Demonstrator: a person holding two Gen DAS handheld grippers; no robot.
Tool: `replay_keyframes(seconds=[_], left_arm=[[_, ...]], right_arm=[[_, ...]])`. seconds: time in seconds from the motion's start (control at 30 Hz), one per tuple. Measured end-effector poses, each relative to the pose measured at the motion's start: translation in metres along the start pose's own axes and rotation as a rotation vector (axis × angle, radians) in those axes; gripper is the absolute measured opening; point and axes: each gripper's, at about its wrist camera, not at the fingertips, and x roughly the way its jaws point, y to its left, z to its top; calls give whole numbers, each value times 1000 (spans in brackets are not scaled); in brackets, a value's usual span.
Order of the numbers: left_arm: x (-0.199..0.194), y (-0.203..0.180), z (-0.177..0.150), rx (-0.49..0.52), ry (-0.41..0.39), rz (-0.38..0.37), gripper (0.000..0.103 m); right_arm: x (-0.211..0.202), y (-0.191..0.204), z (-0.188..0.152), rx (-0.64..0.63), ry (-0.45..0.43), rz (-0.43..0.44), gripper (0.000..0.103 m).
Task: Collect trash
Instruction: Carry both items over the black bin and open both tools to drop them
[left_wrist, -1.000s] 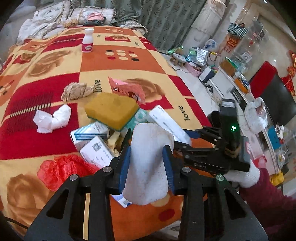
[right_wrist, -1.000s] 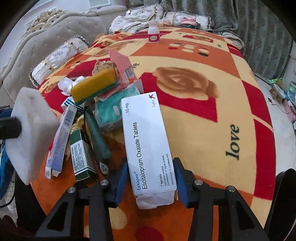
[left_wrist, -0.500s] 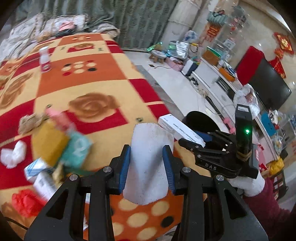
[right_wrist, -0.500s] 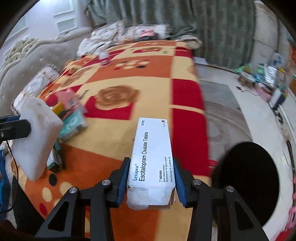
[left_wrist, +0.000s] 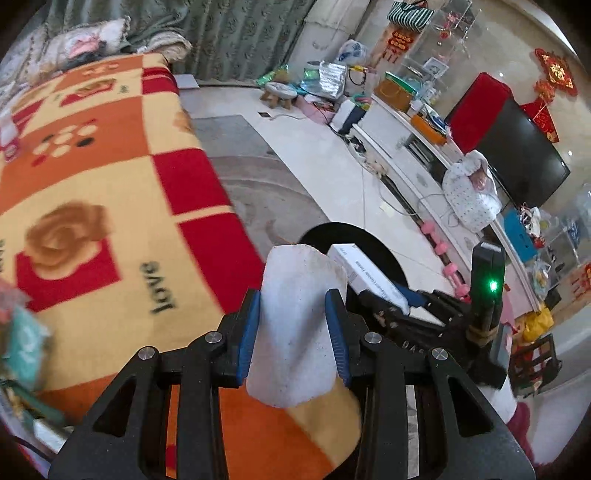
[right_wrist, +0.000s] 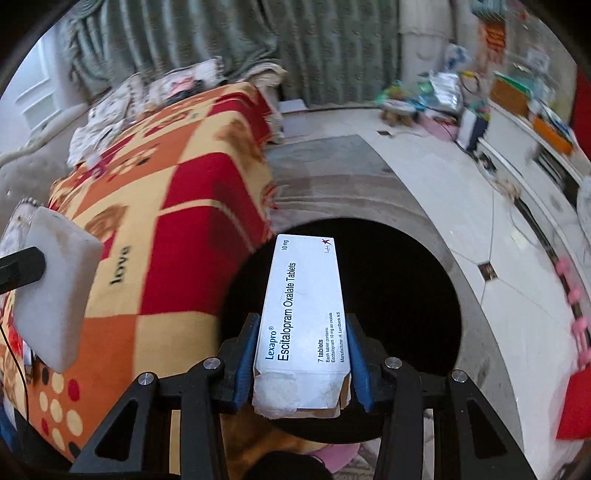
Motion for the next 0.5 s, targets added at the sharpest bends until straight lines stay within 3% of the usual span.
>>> replay_keyframes(seconds=[0.23, 0.3, 0.37, 0.5], left_arm=[[42, -17, 8, -52, 20, -72, 36], [51, -16, 11, -79, 18, -138, 42], [57, -13, 12, -112, 26, -166, 57], [54, -9, 11, -127, 12, -154, 57]], right_arm=[[8, -27, -7, 44, 18, -25, 43], [11, -35, -7, 68, 25, -33, 45], [13, -39, -7, 94, 27, -29, 48], [13, -45, -10, 110, 31, -28, 50]])
